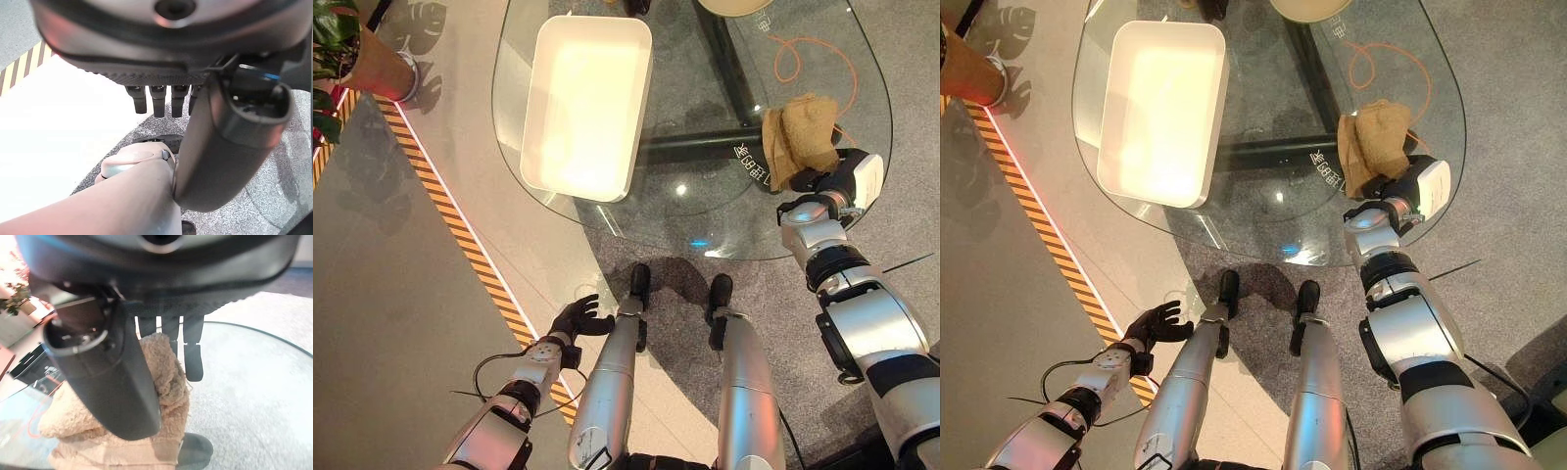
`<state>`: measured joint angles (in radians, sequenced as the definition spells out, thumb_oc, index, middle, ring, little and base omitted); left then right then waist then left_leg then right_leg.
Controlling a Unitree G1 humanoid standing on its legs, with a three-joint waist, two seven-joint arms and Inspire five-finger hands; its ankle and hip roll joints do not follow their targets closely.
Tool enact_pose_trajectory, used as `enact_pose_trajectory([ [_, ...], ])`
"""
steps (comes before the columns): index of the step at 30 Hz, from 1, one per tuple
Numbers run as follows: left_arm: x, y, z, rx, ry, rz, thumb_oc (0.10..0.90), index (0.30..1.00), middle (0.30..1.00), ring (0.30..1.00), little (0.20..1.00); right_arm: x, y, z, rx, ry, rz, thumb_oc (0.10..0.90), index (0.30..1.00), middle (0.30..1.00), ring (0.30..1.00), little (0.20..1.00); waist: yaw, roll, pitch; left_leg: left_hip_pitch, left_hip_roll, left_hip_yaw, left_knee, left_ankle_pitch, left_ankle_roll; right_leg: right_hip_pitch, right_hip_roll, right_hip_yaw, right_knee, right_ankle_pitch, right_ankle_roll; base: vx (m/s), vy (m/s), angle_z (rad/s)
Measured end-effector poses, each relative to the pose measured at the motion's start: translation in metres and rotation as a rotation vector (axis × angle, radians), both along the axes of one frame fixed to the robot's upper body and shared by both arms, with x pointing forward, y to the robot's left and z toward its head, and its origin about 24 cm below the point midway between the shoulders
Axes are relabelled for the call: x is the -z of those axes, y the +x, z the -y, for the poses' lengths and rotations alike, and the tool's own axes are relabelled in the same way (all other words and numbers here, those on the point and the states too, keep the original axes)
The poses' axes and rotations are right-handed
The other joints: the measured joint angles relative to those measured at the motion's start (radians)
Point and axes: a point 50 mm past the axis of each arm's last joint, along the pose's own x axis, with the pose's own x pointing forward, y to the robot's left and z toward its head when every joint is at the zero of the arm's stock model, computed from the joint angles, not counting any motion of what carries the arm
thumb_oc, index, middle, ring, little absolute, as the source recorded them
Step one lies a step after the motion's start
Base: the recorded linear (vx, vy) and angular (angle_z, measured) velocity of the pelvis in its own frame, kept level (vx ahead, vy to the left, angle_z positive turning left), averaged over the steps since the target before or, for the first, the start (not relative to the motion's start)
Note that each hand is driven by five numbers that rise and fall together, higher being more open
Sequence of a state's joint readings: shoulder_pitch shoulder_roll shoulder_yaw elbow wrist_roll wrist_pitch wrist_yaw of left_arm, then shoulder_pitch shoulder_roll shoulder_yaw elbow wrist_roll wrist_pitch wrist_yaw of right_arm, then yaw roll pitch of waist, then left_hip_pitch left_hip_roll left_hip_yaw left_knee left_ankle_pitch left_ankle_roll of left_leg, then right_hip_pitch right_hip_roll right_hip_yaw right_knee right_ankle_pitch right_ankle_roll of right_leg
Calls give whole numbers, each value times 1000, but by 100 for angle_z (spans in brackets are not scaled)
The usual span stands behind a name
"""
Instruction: Wipe the table with a cloth and put it in the basket.
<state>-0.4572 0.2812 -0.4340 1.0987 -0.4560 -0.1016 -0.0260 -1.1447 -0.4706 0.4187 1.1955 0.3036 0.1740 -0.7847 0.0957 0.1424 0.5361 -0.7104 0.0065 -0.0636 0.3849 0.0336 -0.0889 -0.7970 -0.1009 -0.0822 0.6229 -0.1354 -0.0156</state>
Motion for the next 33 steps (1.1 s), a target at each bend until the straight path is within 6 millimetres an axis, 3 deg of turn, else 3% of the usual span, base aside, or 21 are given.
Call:
enact_pose_trajectory([
  [9,-1,0,-1,-10,7,4,800,900,900,900,900,-6,4,-12,-91,-178,-31,100,300,300,300,200,-1,0,0,-8,2,0,-1,1,-2,-11,3,-2,2,4,-6,0,0,0],
  [17,-1,1,-1,-10,7,5,800,900,900,900,900,-9,11,-42,-279,-316,-65,100,300,300,300,200,-1,0,0,-8,4,-2,-9,4,-4,-11,2,-11,0,3,-8,-1,2,0],
  [33,-1,1,0,-12,9,6,800,900,900,900,900,-1,11,-78,-447,-378,-82,100,300,300,300,200,0,2,-1,-8,4,-7,-30,12,-10,-16,-1,-19,-4,-2,-11,-1,3,1],
])
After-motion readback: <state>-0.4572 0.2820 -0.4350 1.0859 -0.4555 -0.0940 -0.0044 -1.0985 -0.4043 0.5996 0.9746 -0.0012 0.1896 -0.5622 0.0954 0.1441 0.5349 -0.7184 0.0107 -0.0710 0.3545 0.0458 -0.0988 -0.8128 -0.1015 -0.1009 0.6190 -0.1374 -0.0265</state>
